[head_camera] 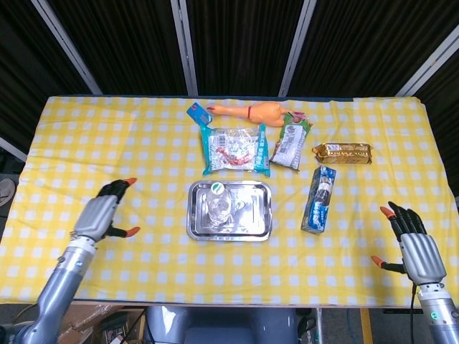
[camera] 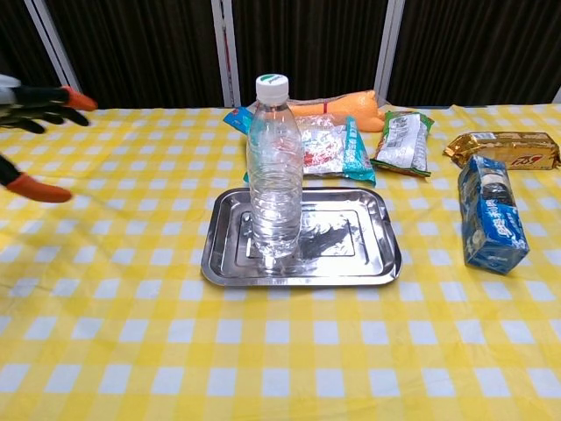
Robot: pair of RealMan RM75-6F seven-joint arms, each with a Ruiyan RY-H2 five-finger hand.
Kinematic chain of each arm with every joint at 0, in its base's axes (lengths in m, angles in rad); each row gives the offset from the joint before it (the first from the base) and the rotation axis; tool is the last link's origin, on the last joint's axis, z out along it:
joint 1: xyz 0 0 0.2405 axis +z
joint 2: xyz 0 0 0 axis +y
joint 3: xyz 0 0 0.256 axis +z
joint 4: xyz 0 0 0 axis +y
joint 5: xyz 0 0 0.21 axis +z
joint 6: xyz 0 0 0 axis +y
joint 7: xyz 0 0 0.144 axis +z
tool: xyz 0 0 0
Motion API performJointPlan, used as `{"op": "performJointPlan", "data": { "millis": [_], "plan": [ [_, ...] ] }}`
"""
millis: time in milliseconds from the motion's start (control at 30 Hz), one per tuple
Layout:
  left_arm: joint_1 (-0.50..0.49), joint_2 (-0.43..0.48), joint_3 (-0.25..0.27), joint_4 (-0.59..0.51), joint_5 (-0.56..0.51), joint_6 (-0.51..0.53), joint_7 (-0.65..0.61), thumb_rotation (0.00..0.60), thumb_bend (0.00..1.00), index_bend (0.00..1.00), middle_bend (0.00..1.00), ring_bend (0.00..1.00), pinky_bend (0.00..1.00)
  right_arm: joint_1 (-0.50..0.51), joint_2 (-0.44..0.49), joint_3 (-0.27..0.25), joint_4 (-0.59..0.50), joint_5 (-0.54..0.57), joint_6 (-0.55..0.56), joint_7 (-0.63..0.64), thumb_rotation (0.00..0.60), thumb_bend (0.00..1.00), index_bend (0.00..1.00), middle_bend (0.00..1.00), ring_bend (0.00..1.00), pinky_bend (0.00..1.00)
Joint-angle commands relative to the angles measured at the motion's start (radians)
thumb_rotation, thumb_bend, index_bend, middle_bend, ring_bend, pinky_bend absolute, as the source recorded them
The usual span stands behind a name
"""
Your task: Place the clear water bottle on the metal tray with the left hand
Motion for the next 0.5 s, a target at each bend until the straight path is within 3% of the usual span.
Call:
{"op": "performJointPlan", "data": {
  "millis": [33, 267, 500],
  "plan": [
    [0.177, 0.034, 0.105, 0.172, 0.174, 0.186, -0.092, 0.6, 0.24, 0.06, 0.07, 0.0, 0.03, 0.001, -0.005, 0.005, 0.006, 0.009, -0.002, -0.014, 0.6, 0.05, 0.11, 0.0, 0.05, 0.0],
    [0.262, -0.006, 0.106, 0.293, 0.197, 0.264, -0.109, 0.6, 0.25, 0.06, 0.07, 0.0, 0.03, 0.003, -0.032, 0.017, 0.041, 0.015, 0.013, -0.055, 0.6, 0.05, 0.11, 0.0, 0.04, 0.0],
    [0.292, -0.002, 0.107, 0.354, 0.248, 0.213, -0.196, 0.6, 0.25, 0.06, 0.07, 0.0, 0.03, 0.005, -0.05, 0.021, 0.057, 0.023, 0.01, -0.065, 0.6, 0.05, 0.11, 0.0, 0.04, 0.0]
  ]
}}
